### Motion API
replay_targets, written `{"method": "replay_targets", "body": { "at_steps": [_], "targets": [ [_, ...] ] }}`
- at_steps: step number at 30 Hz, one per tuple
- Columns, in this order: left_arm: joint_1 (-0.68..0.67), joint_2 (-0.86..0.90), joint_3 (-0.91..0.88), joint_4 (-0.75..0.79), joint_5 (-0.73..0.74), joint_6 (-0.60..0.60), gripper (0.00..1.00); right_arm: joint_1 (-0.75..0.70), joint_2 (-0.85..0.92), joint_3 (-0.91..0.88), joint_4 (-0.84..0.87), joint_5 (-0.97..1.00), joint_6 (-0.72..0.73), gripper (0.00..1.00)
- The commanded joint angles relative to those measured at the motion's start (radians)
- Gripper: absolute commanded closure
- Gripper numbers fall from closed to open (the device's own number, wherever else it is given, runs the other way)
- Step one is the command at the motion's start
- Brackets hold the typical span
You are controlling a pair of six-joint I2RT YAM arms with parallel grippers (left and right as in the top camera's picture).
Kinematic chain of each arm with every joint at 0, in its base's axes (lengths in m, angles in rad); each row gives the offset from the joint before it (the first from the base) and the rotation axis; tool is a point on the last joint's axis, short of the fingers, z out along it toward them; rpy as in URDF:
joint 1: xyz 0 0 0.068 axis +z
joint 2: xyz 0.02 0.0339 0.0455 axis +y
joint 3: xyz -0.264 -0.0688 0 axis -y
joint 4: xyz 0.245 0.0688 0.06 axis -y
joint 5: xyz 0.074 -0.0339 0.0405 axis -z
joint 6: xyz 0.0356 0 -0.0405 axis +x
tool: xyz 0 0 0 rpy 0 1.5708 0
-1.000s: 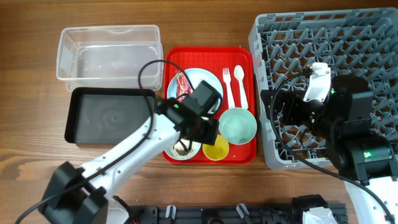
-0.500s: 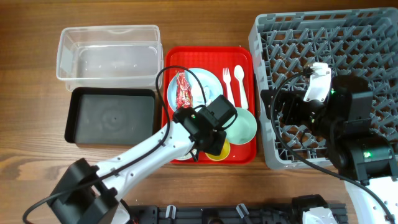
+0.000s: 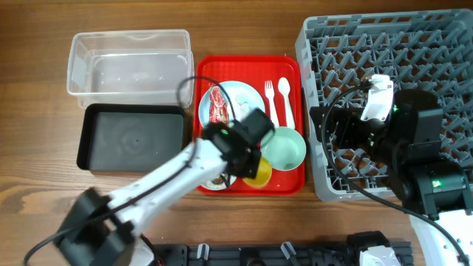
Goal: Sort waste into correct bins and load items into the dishwasher rack
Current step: 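Reach left gripper to the yellow cup and grasp it, then hand the yellow cup from left gripper to right gripper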
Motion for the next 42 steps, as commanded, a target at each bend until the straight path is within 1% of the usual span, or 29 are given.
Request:
{"method": "replay_targets", "body": {
  "at_steps": [1, 3, 5, 6, 8, 9, 10, 12, 14, 17, 19, 21, 23, 25, 27, 29, 31, 33, 34, 35, 36, 37, 38, 39, 42],
  "targets": [
    [0.159, -0.203, 0.074, 0.026, 0.179, -0.002, 0.96, -0.003, -0.001, 0.019, 0.008, -0.063, 0.005, 0.0],
    [0.256, -0.265, 0.074, 0.048, 0.302, -0.002, 0.96, -0.003, -0.001, 0.019, 0.03, -0.138, -0.001, 0.05],
    [0.346, -0.301, 0.074, 0.075, 0.455, -0.002, 0.96, -0.003, -0.001, 0.019, 0.066, -0.232, -0.023, 0.08],
    [0.408, -0.314, 0.074, 0.101, 0.592, 0.003, 0.96, -0.003, -0.001, 0.019, 0.105, -0.334, -0.065, 0.11],
    [0.488, -0.316, 0.074, 0.14, 0.816, 0.029, 0.96, -0.002, 0.001, 0.019, 0.176, -0.499, -0.108, 0.15],
    [0.515, -0.314, 0.074, 0.151, 0.893, 0.032, 0.96, -0.001, 0.001, 0.019, 0.202, -0.547, -0.111, 0.17],
    [0.55, -0.308, 0.074, 0.163, 1.002, 0.042, 0.96, 0.0, 0.004, 0.019, 0.241, -0.62, -0.116, 0.19],
    [0.597, -0.298, 0.074, 0.19, 1.191, 0.07, 0.96, 0.003, 0.013, 0.019, 0.296, -0.748, -0.137, 0.2],
    [0.616, -0.289, 0.074, 0.227, 1.323, 0.074, 0.96, 0.02, 0.027, 0.019, 0.346, -0.836, -0.138, 0.2],
    [0.617, -0.286, 0.074, 0.265, 1.417, 0.073, 0.96, 0.065, 0.053, 0.019, 0.402, -0.871, -0.119, 0.2],
    [0.612, -0.286, 0.074, 0.272, 1.43, 0.074, 0.96, 0.102, 0.07, 0.019, 0.422, -0.863, -0.113, 0.21],
    [0.61, -0.286, 0.074, 0.275, 1.43, 0.078, 0.96, 0.143, 0.092, 0.019, 0.446, -0.844, -0.068, 0.24],
    [0.61, -0.286, 0.074, 0.283, 1.43, 0.08, 0.96, 0.182, 0.109, 0.019, 0.47, -0.843, -0.068, 0.3],
    [0.61, -0.286, 0.074, 0.29, 1.43, 0.08, 0.96, 0.197, 0.115, 0.019, 0.487, -0.839, -0.068, 0.4],
    [0.61, -0.286, 0.074, 0.289, 1.43, 0.08, 0.96, 0.199, 0.114, 0.019, 0.497, -0.822, -0.068, 0.43],
    [0.61, -0.286, 0.074, 0.289, 1.43, 0.08, 0.96, 0.199, 0.109, 0.019, 0.497, -0.792, -0.068, 0.41],
    [0.61, -0.286, 0.074, 0.29, 1.43, 0.08, 0.96, 0.199, 0.105, 0.019, 0.501, -0.79, -0.068, 0.43],
    [0.61, -0.286, 0.074, 0.29, 1.425, 0.081, 0.96, 0.199, 0.105, 0.019, 0.505, -0.791, -0.068, 0.5],
    [0.61, -0.286, 0.074, 0.29, 1.422, 0.081, 0.93, 0.199, 0.105, 0.019, 0.505, -0.79, -0.068, 0.52],
    [0.61, -0.286, 0.074, 0.29, 1.422, 0.081, 0.79, 0.199, 0.105, 0.019, 0.505, -0.79, -0.069, 0.54],
    [0.61, -0.286, 0.074, 0.29, 1.421, 0.081, 0.51, 0.199, 0.104, 0.019, 0.504, -0.784, -0.072, 0.55],
    [0.611, -0.286, 0.074, 0.29, 1.408, 0.081, 0.35, 0.198, 0.098, 0.019, 0.497, -0.757, -0.072, 0.56],
    [0.611, -0.286, 0.074, 0.29, 1.394, 0.081, 0.12, 0.193, 0.09, 0.019, 0.48, -0.708, -0.072, 0.55],
    [0.613, -0.286, 0.074, 0.29, 1.359, 0.081, 0.07, 0.17, 0.071, 0.019, 0.439, -0.625, -0.072, 0.56],
    [0.625, -0.286, 0.074, 0.286, 1.294, 0.13, 0.05, 0.097, 0.024, 0.02, 0.343, -0.485, -0.08, 0.6]
  ]
}}
